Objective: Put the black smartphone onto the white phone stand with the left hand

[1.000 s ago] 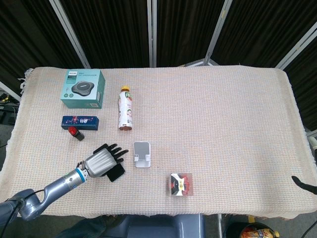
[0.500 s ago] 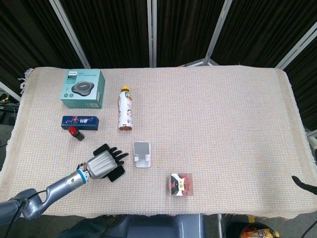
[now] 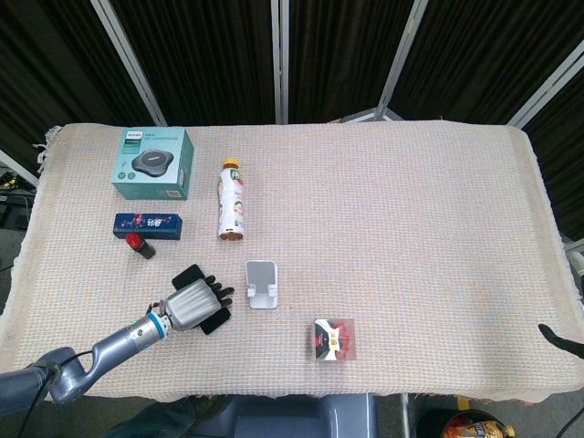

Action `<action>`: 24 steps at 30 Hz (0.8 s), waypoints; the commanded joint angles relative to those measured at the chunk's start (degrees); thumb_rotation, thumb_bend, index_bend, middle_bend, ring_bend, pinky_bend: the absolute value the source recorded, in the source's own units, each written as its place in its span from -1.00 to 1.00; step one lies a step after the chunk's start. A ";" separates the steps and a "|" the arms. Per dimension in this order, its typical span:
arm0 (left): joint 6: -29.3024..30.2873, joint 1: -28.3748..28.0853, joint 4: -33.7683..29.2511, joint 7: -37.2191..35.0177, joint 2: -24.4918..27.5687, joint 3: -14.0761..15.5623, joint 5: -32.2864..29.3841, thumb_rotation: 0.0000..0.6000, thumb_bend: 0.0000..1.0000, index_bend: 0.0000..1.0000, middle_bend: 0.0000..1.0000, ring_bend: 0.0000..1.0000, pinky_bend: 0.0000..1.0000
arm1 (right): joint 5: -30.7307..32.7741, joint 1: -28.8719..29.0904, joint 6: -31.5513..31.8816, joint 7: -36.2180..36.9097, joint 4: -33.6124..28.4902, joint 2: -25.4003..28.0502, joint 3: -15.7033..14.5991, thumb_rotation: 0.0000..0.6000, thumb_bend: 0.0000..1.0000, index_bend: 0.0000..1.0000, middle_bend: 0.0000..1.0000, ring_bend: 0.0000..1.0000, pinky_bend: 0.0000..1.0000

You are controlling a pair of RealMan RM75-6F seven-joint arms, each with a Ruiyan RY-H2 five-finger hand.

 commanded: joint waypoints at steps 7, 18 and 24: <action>6.06 0.36 0.40 -1.16 1.32 -0.18 1.29 1.00 -1.00 0.04 -0.23 -0.07 -0.14 | -0.15 0.05 -0.03 -0.17 -0.10 -0.06 -0.07 1.00 -1.00 -1.00 -1.00 -1.00 -1.00; 10.97 -0.18 -7.16 7.11 9.32 -2.79 2.43 1.00 -1.00 0.07 -0.23 -0.07 -0.14 | -0.69 -0.11 0.11 0.52 -0.69 0.42 -0.21 1.00 -1.00 -1.00 -1.00 -1.00 -1.00; 10.09 -4.43 -13.96 23.03 14.35 -7.11 7.12 1.00 -1.00 0.09 -0.23 -0.07 -0.14 | -1.01 -0.12 0.11 1.10 -0.86 0.61 -0.26 1.00 -1.00 -1.00 -1.00 -1.00 -1.00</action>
